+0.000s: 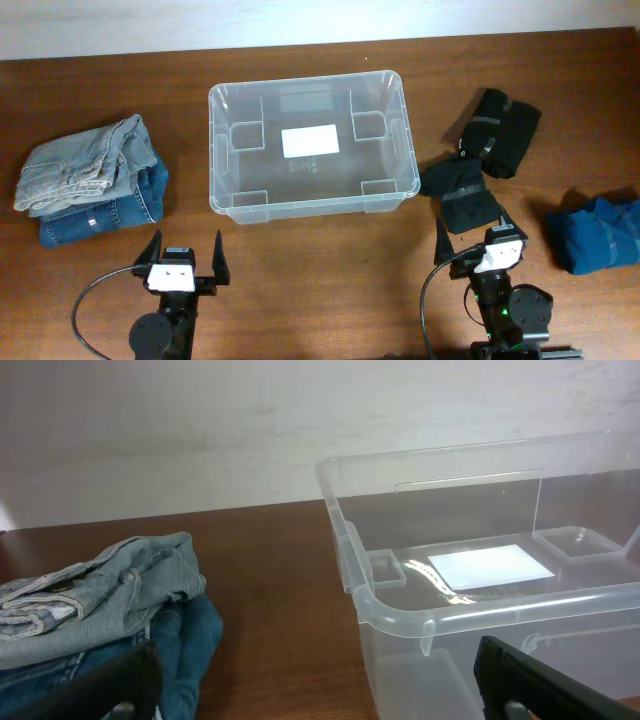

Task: Pack container

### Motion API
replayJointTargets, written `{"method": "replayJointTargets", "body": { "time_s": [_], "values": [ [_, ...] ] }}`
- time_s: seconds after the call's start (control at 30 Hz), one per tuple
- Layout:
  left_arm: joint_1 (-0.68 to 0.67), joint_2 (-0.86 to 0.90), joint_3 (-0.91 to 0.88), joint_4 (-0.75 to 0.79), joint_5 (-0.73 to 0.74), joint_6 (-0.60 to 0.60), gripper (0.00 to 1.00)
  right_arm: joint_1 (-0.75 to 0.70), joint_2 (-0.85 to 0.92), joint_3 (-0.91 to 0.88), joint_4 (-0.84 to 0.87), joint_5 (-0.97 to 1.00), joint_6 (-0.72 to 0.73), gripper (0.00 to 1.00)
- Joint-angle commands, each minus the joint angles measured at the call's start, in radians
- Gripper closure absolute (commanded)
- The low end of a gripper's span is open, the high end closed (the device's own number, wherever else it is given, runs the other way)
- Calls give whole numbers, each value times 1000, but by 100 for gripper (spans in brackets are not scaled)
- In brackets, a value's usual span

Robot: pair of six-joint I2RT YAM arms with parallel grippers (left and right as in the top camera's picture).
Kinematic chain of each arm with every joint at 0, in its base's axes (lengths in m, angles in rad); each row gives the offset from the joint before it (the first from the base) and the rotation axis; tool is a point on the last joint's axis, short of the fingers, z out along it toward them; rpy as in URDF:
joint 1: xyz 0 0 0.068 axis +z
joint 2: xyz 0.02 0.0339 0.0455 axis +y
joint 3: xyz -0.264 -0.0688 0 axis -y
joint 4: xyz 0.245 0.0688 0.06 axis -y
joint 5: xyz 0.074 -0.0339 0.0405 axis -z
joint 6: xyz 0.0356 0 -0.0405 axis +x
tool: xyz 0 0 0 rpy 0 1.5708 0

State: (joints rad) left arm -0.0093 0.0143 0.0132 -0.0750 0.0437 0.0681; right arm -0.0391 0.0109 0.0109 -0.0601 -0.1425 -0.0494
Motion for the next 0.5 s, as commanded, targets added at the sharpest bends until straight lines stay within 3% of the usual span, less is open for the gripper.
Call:
{"method": "replayJointTargets", "body": {
  "time_s": [0.0, 0.37, 0.47],
  "values": [
    [-3, -7, -4, -5, -14, 16, 1, 6, -5, -5, -7, 8, 1, 2],
    [-3, -7, -4, -2, -13, 16, 1, 6, -5, -5, -7, 8, 1, 1],
    [-3, -7, -3, 19, 70, 15, 1, 6, -5, -5, -7, 9, 1, 1]
  ]
}}
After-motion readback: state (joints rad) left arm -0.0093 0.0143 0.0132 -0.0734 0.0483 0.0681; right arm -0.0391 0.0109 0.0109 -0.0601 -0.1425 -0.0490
